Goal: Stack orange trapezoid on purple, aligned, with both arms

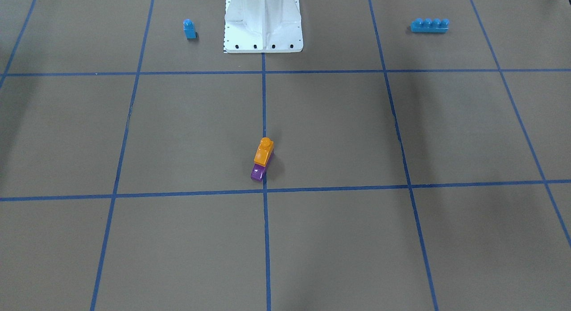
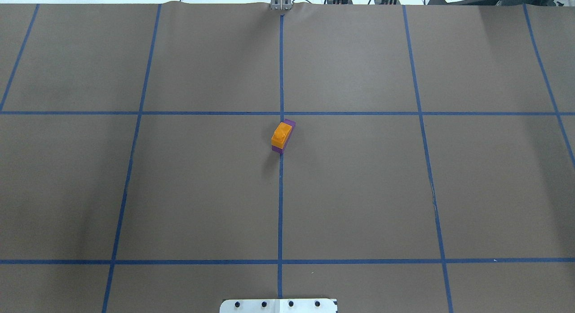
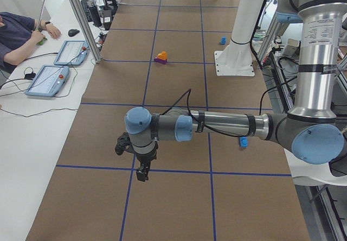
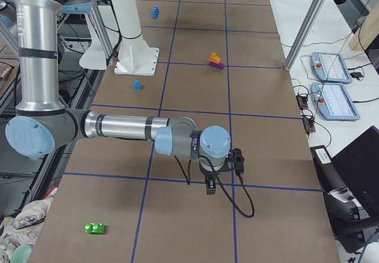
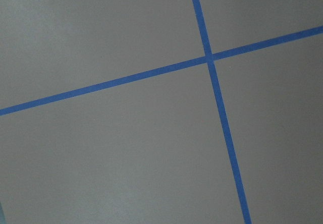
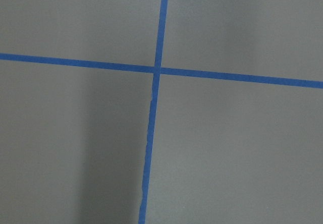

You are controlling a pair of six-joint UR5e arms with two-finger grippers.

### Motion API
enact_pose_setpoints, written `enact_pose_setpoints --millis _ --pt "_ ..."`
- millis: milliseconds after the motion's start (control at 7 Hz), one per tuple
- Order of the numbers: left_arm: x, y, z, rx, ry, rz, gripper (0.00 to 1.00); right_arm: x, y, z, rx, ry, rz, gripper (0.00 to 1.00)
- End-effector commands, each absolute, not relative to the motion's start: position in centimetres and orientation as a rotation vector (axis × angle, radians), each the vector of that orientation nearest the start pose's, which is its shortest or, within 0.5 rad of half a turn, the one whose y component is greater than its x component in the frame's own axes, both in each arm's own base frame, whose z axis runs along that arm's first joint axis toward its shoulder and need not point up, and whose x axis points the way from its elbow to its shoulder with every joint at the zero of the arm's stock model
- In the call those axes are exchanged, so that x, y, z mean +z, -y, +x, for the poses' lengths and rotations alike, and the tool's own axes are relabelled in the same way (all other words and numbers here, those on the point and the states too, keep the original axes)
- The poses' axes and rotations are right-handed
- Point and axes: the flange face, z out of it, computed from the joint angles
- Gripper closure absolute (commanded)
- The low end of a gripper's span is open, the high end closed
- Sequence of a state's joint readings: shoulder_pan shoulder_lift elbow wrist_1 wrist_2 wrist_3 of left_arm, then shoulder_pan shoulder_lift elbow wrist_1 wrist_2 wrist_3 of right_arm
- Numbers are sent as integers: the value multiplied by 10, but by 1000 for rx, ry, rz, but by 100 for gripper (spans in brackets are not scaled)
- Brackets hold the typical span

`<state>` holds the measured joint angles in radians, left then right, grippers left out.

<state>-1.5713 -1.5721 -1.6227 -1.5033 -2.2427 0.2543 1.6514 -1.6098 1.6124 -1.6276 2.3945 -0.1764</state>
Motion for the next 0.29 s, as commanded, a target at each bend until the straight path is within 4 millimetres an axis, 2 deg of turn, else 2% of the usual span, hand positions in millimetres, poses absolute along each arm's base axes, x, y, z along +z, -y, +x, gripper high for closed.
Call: enact_pose_setpoints --millis 0,143 --pt "645 493 -71 239 -670 73 0 659 466 98 -69 823 55 0" --pt "645 493 -71 239 -670 73 0 659 466 98 -69 823 55 0"
